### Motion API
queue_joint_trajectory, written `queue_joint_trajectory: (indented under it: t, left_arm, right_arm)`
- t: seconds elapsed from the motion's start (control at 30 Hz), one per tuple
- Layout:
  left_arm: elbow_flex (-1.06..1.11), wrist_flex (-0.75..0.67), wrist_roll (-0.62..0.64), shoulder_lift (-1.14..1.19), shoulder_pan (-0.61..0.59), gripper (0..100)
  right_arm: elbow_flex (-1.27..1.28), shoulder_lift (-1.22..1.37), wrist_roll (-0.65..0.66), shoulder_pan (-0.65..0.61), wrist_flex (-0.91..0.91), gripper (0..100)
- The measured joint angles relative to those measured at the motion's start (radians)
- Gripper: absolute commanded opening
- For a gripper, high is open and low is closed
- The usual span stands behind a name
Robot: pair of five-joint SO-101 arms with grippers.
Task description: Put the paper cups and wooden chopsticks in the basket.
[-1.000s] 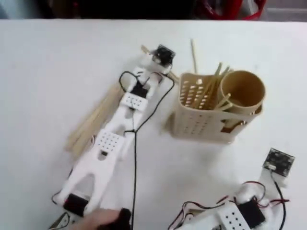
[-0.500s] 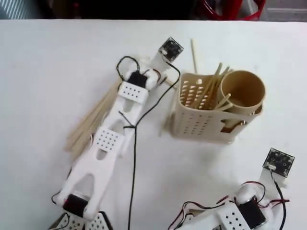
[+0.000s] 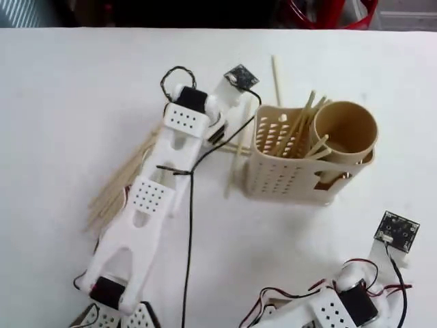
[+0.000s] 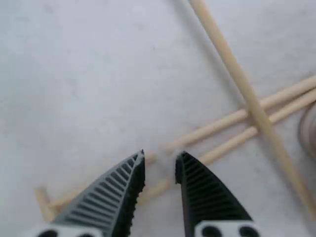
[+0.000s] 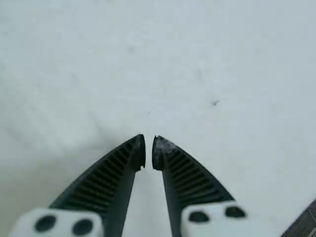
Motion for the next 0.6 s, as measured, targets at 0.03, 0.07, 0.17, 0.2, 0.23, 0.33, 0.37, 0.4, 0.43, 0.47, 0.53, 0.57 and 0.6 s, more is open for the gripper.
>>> queue_joint_trajectory:
  t: [0.03,0.07,0.17,0.2,0.23,0.33,0.37,0.4,0.43,0.47,0.53,0.57,0.6]
  left_arm:
    - [0.002,0.017,0.002,0.002,-0.009,12]
    - [0.002,0.031,0.002,0.002,-0.018,12]
    - [0.002,0.040,0.002,0.002,-0.069,12]
    - [0.002,0.040,0.002,0.002,-0.084,12]
    - [0.002,0.043,0.002,0.002,-0.098,12]
    - [0.005,0.043,0.002,0.002,-0.143,12]
    - [0.005,0.043,0.002,0.002,-0.152,12]
    - [0.005,0.043,0.002,0.000,-0.164,12]
    - [0.005,0.043,-0.003,-0.008,-0.180,12]
    - [0.005,0.043,-0.028,-0.023,-0.196,12]
    - [0.005,0.043,-0.089,-0.081,-0.232,9]
    - [0.005,0.043,-0.109,-0.120,-0.247,8]
    - [0.005,0.043,-0.112,-0.160,-0.264,5]
  right_arm:
    - [0.000,0.000,0.000,0.000,0.000,3.8]
    - [0.000,0.000,0.000,0.000,0.000,3.8]
    - [0.000,0.000,0.000,0.000,0.000,3.8]
    - [0.000,0.000,0.000,0.000,0.000,3.8]
    - [0.000,0.000,0.000,0.000,0.000,3.8]
    - [0.000,0.000,0.000,0.000,0.000,3.8]
    - [0.000,0.000,0.000,0.000,0.000,3.8]
    - [0.000,0.000,0.000,0.000,0.000,3.8]
    - [0.000,0.000,0.000,0.000,0.000,3.8]
    - [0.000,0.000,0.000,0.000,0.000,3.8]
    - [0.000,0.000,0.000,0.000,0.000,3.8]
    - [0.000,0.000,0.000,0.000,0.000,3.8]
    - [0.000,0.000,0.000,0.000,0.000,3.8]
